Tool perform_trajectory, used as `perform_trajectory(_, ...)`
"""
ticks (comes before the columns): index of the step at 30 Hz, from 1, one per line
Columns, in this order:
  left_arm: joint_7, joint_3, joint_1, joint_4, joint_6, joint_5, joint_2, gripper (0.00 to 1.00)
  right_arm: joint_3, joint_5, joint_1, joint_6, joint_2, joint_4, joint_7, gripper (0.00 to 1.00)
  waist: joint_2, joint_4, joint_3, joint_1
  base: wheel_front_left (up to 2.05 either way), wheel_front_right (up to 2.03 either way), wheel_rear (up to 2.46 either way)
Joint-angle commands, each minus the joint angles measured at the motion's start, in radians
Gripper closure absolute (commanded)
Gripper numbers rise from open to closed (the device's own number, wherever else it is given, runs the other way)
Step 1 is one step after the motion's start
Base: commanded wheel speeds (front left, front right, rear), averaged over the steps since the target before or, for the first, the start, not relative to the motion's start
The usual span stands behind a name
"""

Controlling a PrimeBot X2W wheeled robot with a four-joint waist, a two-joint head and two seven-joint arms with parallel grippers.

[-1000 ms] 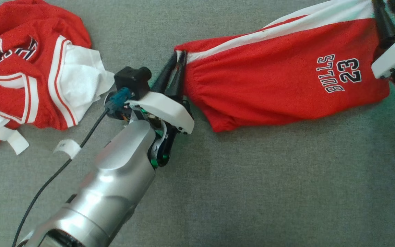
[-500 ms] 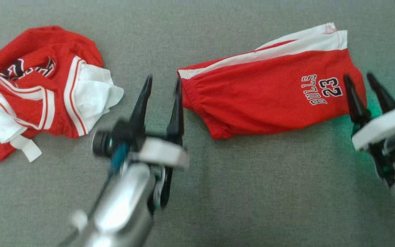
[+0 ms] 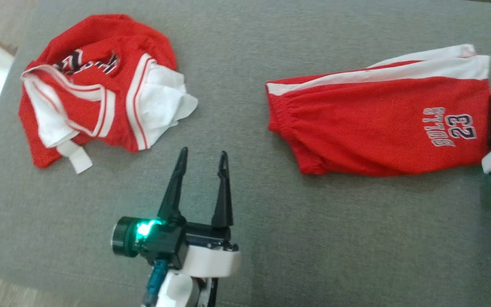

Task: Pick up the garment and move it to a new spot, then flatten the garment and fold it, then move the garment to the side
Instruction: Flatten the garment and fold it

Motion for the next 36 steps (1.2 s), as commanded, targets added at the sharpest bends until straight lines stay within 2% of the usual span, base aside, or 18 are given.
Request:
perform_trajectory(1,-0.005,0.014,-0.015,-0.036,0.011,-0.005,0.003,0.0,0.008,-0.003,-0.022,-0.001,0.005,0.009,0.011,0.0,0.0,0.031,0.019,0.0,0.0,0.0,0.0)
perform_trajectory(4,-0.005,-0.003,-0.025,-0.034,0.019,-0.012,0.003,0.0,0.02,-0.016,-0.05,-0.001,0.024,0.063,0.03,0.0,0.0,0.046,0.025,0.0,0.0,0.0,0.0)
perform_trajectory(5,-0.005,-0.007,-0.029,-0.033,0.022,-0.014,0.003,0.0,0.022,-0.013,-0.056,-0.001,0.033,0.077,0.035,0.19,0.0,0.049,0.025,0.0,0.0,0.0,0.0)
perform_trajectory(6,-0.005,-0.01,-0.032,-0.031,0.024,-0.016,0.003,0.0,0.023,-0.007,-0.061,-0.001,0.04,0.088,0.039,0.65,0.0,0.051,0.025,0.0,0.0,0.0,0.0)
perform_trajectory(7,-0.005,-0.012,-0.035,-0.029,0.027,-0.018,0.003,0.0,0.027,-0.002,-0.064,-0.001,0.048,0.095,0.043,1.0,0.0,0.051,0.024,0.0,0.0,0.0,0.0)
perform_trajectory(13,-0.005,-0.01,-0.042,-0.013,0.033,-0.013,0.003,0.0,0.044,0.032,-0.066,-0.001,0.067,0.114,0.019,1.0,0.0,0.016,0.006,0.0,0.0,0.0,0.0)
perform_trajectory(17,-0.005,0.004,-0.036,-0.001,0.029,-0.008,0.003,0.0,0.043,0.046,-0.072,-0.001,0.072,0.129,-0.011,1.0,0.0,-0.047,-0.021,0.0,0.0,0.0,0.0)
perform_trajectory(25,-0.005,0.024,-0.027,0.027,0.004,-0.006,0.003,0.0,0.06,0.019,-0.078,-0.001,0.012,0.171,-0.042,1.0,0.0,-0.178,-0.072,0.0,0.0,0.0,0.0)
perform_trajectory(31,-0.005,0.02,-0.036,0.041,-0.005,-0.015,0.003,0.0,0.065,-0.003,-0.11,-0.001,-0.005,0.161,-0.066,1.0,0.0,-0.197,-0.085,0.0,0.0,0.0,0.0)
perform_trajectory(36,-0.005,0.014,-0.02,0.063,-0.017,-0.02,0.003,0.0,0.091,-0.034,-0.134,-0.001,0.042,0.09,-0.084,1.0,0.0,-0.185,-0.112,0.0,0.0,0.0,0.0)
